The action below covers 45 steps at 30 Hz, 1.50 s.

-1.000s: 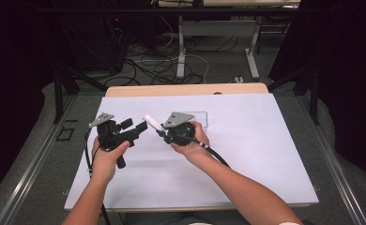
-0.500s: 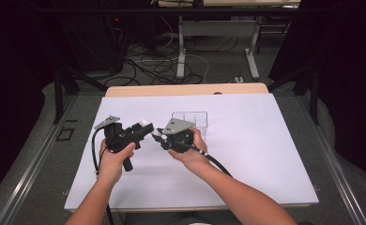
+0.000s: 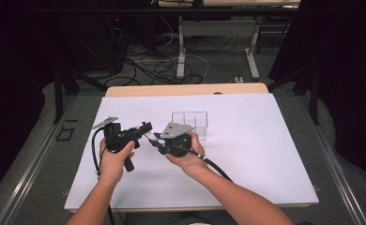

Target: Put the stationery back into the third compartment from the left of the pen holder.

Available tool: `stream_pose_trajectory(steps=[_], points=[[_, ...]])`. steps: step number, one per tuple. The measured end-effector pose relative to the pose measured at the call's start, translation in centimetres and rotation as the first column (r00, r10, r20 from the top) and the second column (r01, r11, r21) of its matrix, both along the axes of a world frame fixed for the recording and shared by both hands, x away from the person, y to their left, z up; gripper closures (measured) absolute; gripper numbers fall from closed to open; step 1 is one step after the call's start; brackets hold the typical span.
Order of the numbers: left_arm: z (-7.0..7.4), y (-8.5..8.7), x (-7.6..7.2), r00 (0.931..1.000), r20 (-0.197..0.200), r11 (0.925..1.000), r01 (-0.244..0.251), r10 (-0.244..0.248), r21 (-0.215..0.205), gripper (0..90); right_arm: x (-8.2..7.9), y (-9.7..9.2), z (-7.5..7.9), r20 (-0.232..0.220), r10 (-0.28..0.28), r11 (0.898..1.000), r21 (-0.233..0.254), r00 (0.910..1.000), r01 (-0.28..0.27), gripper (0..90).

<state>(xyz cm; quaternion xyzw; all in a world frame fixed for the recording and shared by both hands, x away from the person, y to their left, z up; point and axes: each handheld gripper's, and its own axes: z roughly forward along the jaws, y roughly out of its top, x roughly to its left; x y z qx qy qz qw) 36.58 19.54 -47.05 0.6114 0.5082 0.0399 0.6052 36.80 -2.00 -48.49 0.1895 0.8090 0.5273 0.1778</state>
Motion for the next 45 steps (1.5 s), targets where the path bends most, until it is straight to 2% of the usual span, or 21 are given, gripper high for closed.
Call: stream_pose_trajectory(steps=[17,28,32,33,35,39,42,45], points=[[-0.3,-0.2,0.2,0.9983,-0.055,0.9998,0.018,-0.018,-0.013,66.5,0.1,-0.2,-0.3,-0.014,0.012,1.0,-0.022,0.9998,-0.012,70.1],[-0.4,-0.1,0.2,0.9981,-0.058,0.9999,0.017,-0.017,-0.002,66.7,0.0,-1.0,-0.4,-0.037,0.015,0.998,-0.059,0.9992,-0.017,56.8],[-0.4,-0.2,0.2,0.9984,-0.056,0.9999,0.011,-0.011,0.006,66.8,-0.1,-2.2,-0.5,-0.049,0.015,0.996,-0.083,0.9987,-0.019,52.0],[-0.4,-0.3,0.2,0.9984,-0.054,0.9999,0.014,-0.014,0.01,66.7,-0.2,-2.5,-0.5,-0.052,0.008,0.998,-0.069,0.9986,-0.011,50.9],[-0.3,-0.4,0.2,0.9986,-0.052,0.9997,0.012,-0.011,0.02,66.7,-0.3,-3.4,-0.4,-0.045,0.004,0.997,-0.077,0.999,-0.007,48.3],[-0.1,-0.6,0.3,0.9991,-0.041,0.9993,0.01,-0.009,0.036,66.8,-0.6,-5.2,-0.2,-0.059,-0.037,0.998,-0.052,0.9976,0.034,43.5],[0.1,-0.9,0.4,0.9994,-0.033,0.9985,0.012,-0.011,0.054,66.8,-0.8,-7.0,0.0,-0.092,-0.071,0.996,-0.052,0.9932,0.066,39.8],[0.3,-1.4,0.7,0.9993,-0.03,0.9974,0.024,-0.022,0.067,66.8,-0.8,-9.0,-0.1,-0.103,-0.114,0.993,-0.046,0.9881,0.11,35.1]])
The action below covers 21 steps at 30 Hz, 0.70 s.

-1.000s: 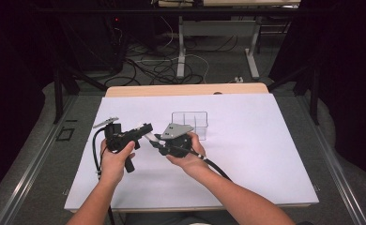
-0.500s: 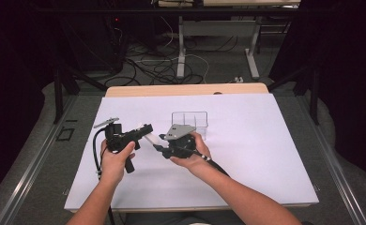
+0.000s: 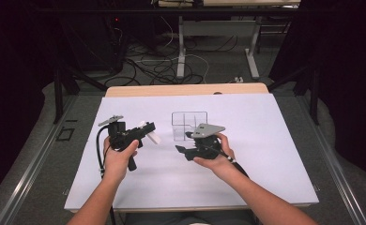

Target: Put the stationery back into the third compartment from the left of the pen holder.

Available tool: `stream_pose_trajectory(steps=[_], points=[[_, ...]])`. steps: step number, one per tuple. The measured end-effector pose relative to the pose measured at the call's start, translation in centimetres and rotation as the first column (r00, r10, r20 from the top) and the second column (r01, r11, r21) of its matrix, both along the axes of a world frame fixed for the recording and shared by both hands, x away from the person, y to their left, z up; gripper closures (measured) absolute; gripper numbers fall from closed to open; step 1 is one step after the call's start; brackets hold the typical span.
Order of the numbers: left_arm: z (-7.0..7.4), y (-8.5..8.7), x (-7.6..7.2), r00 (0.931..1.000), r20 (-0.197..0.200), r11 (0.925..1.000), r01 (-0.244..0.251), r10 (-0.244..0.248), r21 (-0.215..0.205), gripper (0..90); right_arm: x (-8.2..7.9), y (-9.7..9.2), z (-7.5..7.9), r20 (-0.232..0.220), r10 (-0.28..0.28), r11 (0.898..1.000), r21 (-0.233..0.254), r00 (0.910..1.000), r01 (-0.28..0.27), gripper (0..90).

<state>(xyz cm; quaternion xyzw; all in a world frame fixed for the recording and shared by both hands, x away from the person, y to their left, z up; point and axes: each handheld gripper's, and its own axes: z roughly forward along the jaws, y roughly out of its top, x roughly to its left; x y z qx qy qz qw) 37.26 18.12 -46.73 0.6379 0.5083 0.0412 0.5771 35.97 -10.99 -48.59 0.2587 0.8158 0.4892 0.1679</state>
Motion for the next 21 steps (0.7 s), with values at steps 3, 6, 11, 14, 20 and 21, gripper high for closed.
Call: stream_pose_trajectory(steps=[3,6,11,14,20,21], points=[[0.2,-0.6,0.3,0.9999,0.01,0.9999,0.003,-0.003,0.013,66.8,0.0,-1.9,-0.2,-0.01,-0.052,0.999,0.001,0.9986,0.052,28.7],[0.6,-1.4,0.7,0.9998,0.019,0.9994,0.004,-0.004,0.034,66.8,0.2,-3.6,-0.3,-0.015,-0.115,0.993,0.013,0.9932,0.115,20.1],[1.6,-2.7,1.5,0.9992,0.037,0.9971,0.013,-0.016,0.075,66.8,0.5,-6.2,-0.3,-0.028,-0.2,0.979,0.04,0.9793,0.201,15.5],[2.2,-3.6,2.0,0.9981,0.055,0.9946,0.021,-0.027,0.101,66.8,0.6,-7.7,-0.5,-0.037,-0.231,0.972,0.039,0.9723,0.232,14.2],[3.1,-5.4,2.9,0.9966,0.072,0.9908,0.029,-0.039,0.132,66.8,0.9,-8.9,-1.0,-0.053,-0.248,0.968,0.024,0.9674,0.249,4.1],[3.2,-5.7,3.0,0.9963,0.076,0.9905,0.03,-0.041,0.134,66.8,0.9,-9.0,-1.1,-0.055,-0.253,0.967,0.025,0.9658,0.255,1.9]])
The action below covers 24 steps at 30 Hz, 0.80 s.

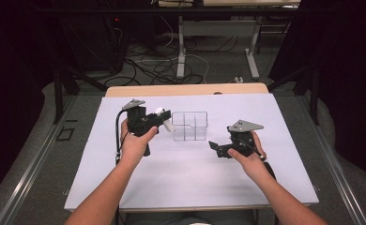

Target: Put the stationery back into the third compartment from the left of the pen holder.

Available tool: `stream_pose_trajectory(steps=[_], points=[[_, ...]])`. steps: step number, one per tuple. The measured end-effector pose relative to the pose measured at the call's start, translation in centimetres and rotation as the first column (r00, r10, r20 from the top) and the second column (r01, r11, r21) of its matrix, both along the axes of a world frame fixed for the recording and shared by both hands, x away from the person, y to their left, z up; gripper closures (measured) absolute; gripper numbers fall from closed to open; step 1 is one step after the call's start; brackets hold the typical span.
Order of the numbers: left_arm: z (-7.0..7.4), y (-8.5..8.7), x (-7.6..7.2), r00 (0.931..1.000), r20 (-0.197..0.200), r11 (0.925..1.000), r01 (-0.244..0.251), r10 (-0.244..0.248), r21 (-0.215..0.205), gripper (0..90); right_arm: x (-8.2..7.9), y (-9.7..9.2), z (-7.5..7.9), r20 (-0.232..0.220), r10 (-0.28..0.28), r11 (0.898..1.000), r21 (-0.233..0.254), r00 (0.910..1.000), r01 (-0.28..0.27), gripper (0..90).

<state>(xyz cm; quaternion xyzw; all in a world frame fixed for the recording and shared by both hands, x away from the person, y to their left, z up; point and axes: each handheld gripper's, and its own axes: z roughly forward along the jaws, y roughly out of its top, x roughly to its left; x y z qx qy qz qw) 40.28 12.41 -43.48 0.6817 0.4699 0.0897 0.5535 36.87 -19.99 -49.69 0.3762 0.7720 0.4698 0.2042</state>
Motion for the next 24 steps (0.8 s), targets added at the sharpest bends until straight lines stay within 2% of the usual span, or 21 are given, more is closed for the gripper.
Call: stream_pose_trajectory(steps=[5,10,12,13,19,24], points=[[0.5,-1.6,0.6,0.9995,0.029,0.9996,0.007,-0.008,0.027,66.8,0.3,-0.7,-0.5,-0.004,-0.012,1.0,-0.02,0.9999,0.012,0.0],[0.7,-3.0,1.4,0.9989,0.047,0.9979,0.004,-0.008,0.065,66.8,0.4,-1.6,-0.9,-0.015,-0.04,0.999,-0.004,0.9991,0.04,0.0],[0.8,-3.5,1.7,0.9985,0.054,0.9975,0.006,-0.01,0.071,66.8,0.4,-2.1,-1.0,-0.033,-0.049,0.999,-0.016,0.9983,0.048,0.0],[0.8,-3.7,1.8,0.9985,0.053,0.997,0.007,-0.011,0.078,66.8,0.5,-2.2,-1.2,-0.023,-0.057,0.998,0.001,0.9981,0.057,0.0],[0.6,-5.1,2.5,0.9986,0.051,0.9972,0.009,-0.013,0.074,66.7,0.6,-3.0,-1.6,-0.046,-0.092,0.996,0.013,0.9947,0.093,0.0],[0.2,-6.1,3.0,0.9978,0.066,0.9964,0.003,-0.008,0.085,66.8,0.8,-3.3,-1.9,-0.055,-0.097,0.995,0.014,0.9938,0.097,0.0]])
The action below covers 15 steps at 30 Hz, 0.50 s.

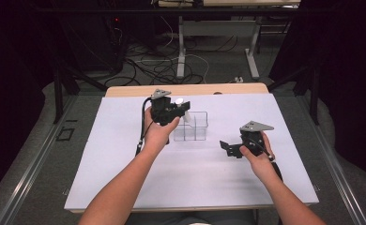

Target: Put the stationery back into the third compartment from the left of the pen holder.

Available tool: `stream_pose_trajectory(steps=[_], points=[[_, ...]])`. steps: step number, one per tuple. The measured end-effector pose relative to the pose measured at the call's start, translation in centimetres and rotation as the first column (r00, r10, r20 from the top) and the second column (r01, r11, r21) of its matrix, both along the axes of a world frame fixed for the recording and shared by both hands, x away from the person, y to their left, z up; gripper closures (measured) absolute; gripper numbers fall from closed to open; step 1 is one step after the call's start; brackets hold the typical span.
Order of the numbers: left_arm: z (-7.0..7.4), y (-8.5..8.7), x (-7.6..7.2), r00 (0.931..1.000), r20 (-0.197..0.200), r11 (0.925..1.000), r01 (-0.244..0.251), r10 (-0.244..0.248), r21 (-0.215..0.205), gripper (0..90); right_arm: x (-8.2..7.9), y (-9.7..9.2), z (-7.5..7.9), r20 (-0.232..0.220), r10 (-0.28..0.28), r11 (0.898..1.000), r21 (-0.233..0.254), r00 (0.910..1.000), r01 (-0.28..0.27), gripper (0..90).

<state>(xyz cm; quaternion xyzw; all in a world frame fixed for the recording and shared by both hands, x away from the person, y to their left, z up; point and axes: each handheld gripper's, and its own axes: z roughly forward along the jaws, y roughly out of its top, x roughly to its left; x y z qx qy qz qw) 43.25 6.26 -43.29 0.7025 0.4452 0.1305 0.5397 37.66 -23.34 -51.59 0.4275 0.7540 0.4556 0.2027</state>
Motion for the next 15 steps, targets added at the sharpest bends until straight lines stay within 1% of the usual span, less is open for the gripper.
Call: stream_pose_trajectory(steps=[1,2,4,5,7,8,9,11,12,15], points=[[-0.1,-0.2,0.1,1.0,0.006,1.0,0.0,0.0,-0.003,66.7,0.0,0.0,-0.1,-0.006,-0.003,1.0,0.001,1.0,0.003,0.0],[-0.2,-0.4,0.2,1.0,0.009,1.0,0.001,-0.001,-0.005,66.8,0.0,-0.1,-0.1,-0.004,-0.004,1.0,-0.003,1.0,0.004,0.0],[-0.5,-0.9,0.3,0.9999,0.013,1.0,0.005,-0.005,0.001,66.8,0.1,-0.1,-0.2,-0.004,-0.002,1.0,0.0,1.0,0.002,0.0],[-0.6,-1.1,0.4,0.9999,0.013,1.0,0.006,-0.006,0.002,66.8,0.1,-0.2,-0.2,-0.006,-0.009,1.0,-0.005,0.9999,0.009,0.0],[-0.8,-1.6,0.6,0.9999,0.012,1.0,0.006,-0.006,-0.001,66.8,0.2,-0.3,-0.3,-0.007,-0.008,1.0,-0.001,0.9999,0.008,0.0],[-0.9,-1.8,0.7,0.9999,0.014,0.9999,0.008,-0.008,0.007,66.8,0.2,-0.3,-0.4,-0.009,-0.006,1.0,0.001,0.9999,0.006,0.0],[-1.1,-2.1,0.7,0.9999,0.013,1.0,0.004,-0.004,-0.001,66.8,0.2,-0.3,-0.4,-0.009,-0.01,1.0,-0.002,0.9999,0.01,0.0],[-1.3,-2.5,0.9,0.9999,0.013,1.0,0.004,-0.004,0.003,66.8,0.2,-0.3,-0.5,-0.015,-0.007,1.0,0.005,0.9999,0.007,0.0],[-1.4,-2.8,0.9,1.0,0.007,1.0,0.003,-0.003,-0.004,66.7,0.2,-0.4,-0.6,-0.014,-0.007,1.0,0.0,0.9999,0.007,0.0],[-1.8,-3.4,1.1,1.0,0.009,1.0,-0.002,0.002,-0.004,66.8,0.2,-0.4,-0.7,-0.025,-0.007,1.0,0.001,0.9997,0.007,0.0]])
